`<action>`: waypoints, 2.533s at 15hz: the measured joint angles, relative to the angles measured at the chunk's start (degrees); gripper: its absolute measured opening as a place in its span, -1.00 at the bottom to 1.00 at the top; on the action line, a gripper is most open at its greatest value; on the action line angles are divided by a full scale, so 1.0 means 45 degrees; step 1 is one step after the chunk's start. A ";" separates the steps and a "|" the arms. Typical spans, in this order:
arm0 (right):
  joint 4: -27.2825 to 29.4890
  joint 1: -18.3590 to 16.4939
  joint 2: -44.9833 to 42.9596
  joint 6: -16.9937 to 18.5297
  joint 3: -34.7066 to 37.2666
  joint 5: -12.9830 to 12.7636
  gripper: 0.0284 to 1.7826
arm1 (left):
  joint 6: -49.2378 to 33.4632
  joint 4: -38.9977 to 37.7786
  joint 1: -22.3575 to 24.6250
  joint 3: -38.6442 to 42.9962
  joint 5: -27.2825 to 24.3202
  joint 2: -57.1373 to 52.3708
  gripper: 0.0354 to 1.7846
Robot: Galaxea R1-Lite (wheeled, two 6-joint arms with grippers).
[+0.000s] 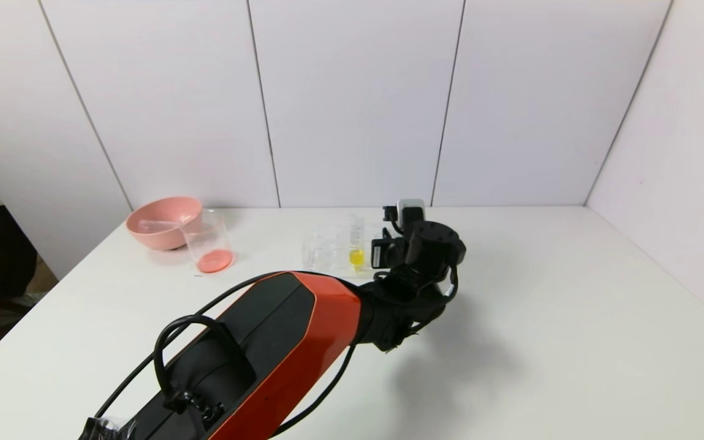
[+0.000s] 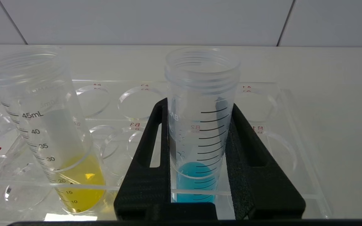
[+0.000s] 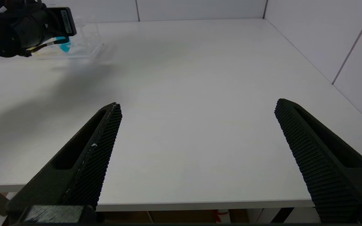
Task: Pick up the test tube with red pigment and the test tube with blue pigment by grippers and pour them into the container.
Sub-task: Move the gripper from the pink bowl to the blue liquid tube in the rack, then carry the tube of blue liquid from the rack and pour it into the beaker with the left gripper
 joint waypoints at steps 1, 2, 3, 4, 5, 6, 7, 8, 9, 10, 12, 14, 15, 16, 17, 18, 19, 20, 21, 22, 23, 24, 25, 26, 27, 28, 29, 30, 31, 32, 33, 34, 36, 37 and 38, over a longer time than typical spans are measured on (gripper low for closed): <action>0.0000 -0.0011 0.0000 0.0005 0.0000 0.0005 0.99 | -0.0005 -0.0005 0.0019 0.0000 -0.0041 0.0000 -0.44; -0.0005 -0.0011 0.0000 0.0005 0.0000 0.0005 0.99 | -0.0008 -0.0005 0.0027 -0.0005 -0.0043 0.0000 -0.44; 0.0000 -0.0005 0.0000 0.0000 0.0000 0.0000 0.99 | -0.0005 -0.0011 0.0027 -0.0005 -0.0054 0.0000 -0.44; -0.0005 -0.0005 0.0000 0.0005 0.0000 0.0000 0.99 | -0.0005 -0.0016 0.0033 -0.0011 -0.0065 0.0005 -0.44; -0.0005 -0.0005 0.0000 0.0000 0.0000 0.0005 0.99 | -0.0005 -0.0019 0.0033 -0.0011 -0.0079 0.0008 -0.44; -0.0005 0.0000 0.0000 0.0005 0.0000 0.0000 0.99 | -0.0008 -0.0019 0.0033 -0.0011 -0.0084 0.0008 -0.44; 0.0000 0.0000 0.0000 0.0005 0.0000 0.0000 0.99 | -0.0014 -0.0024 0.0033 -0.0011 -0.0079 0.0019 -0.44; -0.0005 -0.0005 0.0000 0.0005 0.0000 0.0000 0.99 | -0.0014 -0.0035 0.0027 -0.0011 -0.0079 0.0014 -0.44; -0.0005 -0.0005 0.0000 0.0000 0.0000 0.0005 0.99 | -0.0014 -0.0019 0.0019 -0.0005 -0.0079 -0.0024 -0.44; -0.0005 -0.0005 0.0000 0.0000 0.0000 0.0005 0.99 | -0.0008 0.0027 0.0019 0.0003 -0.0084 -0.0098 -0.44; -0.0005 -0.0005 0.0000 0.0005 0.0000 0.0000 0.99 | 0.0200 0.0179 -0.0019 0.0033 -0.0127 -0.0374 -0.44; -0.0005 0.0000 0.0000 0.0005 0.0000 0.0000 0.99 | 0.0447 0.0073 -0.0103 0.0000 -0.0141 -0.0715 -0.45; 0.0000 0.0005 0.0000 0.0005 0.0000 0.0000 0.99 | 0.0496 0.0100 -0.0190 0.0024 -0.0108 -0.0954 -0.45; -0.0005 -0.0005 0.0000 0.0000 0.0000 0.0005 0.99 | 0.0631 0.0160 -0.0238 0.0070 -0.0092 -0.1122 -0.45; -0.0005 0.0005 0.0000 0.0005 0.0000 0.0000 0.99 | 0.0837 0.0043 -0.0257 0.0076 -0.0114 -0.1281 -0.45; -0.0005 0.0005 0.0000 0.0005 0.0000 0.0000 0.99 | 0.0948 -0.0005 -0.0312 0.0076 -0.0122 -0.1422 -0.45; -0.0005 0.0005 0.0000 0.0000 0.0000 0.0005 0.99 | 0.1000 0.0024 -0.0322 0.0087 -0.0122 -0.1550 -0.45; 0.0000 0.0005 0.0000 0.0005 0.0000 0.0000 0.99 | 0.1021 0.0043 -0.0301 0.0087 -0.0108 -0.1685 -0.45; -0.0005 -0.0005 0.0000 0.0005 0.0000 0.0005 0.99 | 0.1035 0.0062 -0.0287 0.0092 -0.0098 -0.1793 -0.45; -0.0005 -0.0011 0.0000 0.0005 0.0000 0.0005 0.99 | 0.1108 0.0038 -0.0274 0.0092 -0.0089 -0.1910 -0.45; -0.0005 -0.0005 0.0000 0.0000 0.0000 0.0000 0.99 | 0.1187 0.0005 -0.0287 0.0092 -0.0089 -0.2021 -0.45; -0.0005 -0.0005 0.0000 0.0005 0.0000 0.0000 0.99 | 0.1206 0.0008 -0.0312 0.0092 -0.0084 -0.2124 -0.45; 0.0000 -0.0005 0.0000 0.0005 0.0000 0.0000 0.99 | 0.1211 0.0005 -0.0322 0.0092 -0.0084 -0.2205 -0.45; 0.0000 0.0000 0.0000 0.0000 0.0000 0.0000 0.99 | 0.1214 0.0005 -0.0298 0.0092 -0.0079 -0.2278 -0.45; -0.0005 0.0005 0.0000 0.0011 0.0000 0.0000 0.99 | 0.1211 0.0008 -0.0274 0.0106 -0.0089 -0.2341 -0.45; -0.0005 0.0005 0.0000 0.0005 0.0000 0.0005 0.99 | 0.1200 0.0014 -0.0276 0.0116 -0.0089 -0.2408 -0.45; -0.0005 0.0000 0.0000 0.0005 0.0000 0.0005 0.99 | 0.1195 0.0024 -0.0298 0.0160 -0.0098 -0.2500 -0.45; -0.0005 -0.0005 0.0000 0.0005 0.0000 0.0000 0.99 | 0.1189 0.0024 -0.0298 0.0282 -0.0114 -0.2633 -0.45; -0.0005 -0.0005 0.0000 0.0005 0.0000 0.0005 0.99 | 0.1181 0.0027 -0.0282 0.0528 -0.0141 -0.2807 -0.45; -0.0005 -0.0005 0.0000 0.0005 0.0000 0.0000 0.99 | 0.1138 0.0024 -0.0255 0.0962 -0.0268 -0.3056 -0.45; -0.0005 0.0000 0.0000 0.0000 0.0000 0.0005 0.99 | 0.1084 0.0019 -0.0238 0.1514 -0.0490 -0.3346 -0.45; 0.0000 0.0000 0.0000 0.0005 0.0000 0.0000 0.99 | 0.0981 0.0014 -0.0255 0.2170 -0.0783 -0.3698 -0.45; 0.0000 0.0005 0.0000 0.0005 0.0000 0.0000 0.99 | 0.0666 0.0005 -0.0276 0.3682 -0.1468 -0.4562 -0.45; -0.0005 0.0000 0.0000 0.0000 0.0000 0.0005 0.99 | 0.0501 0.0000 -0.0219 0.4435 -0.1837 -0.5023 -0.45; 0.0000 -0.0005 0.0000 0.0005 0.0000 0.0005 0.99 | 0.0320 0.0000 -0.0122 0.5258 -0.2270 -0.5548 -0.45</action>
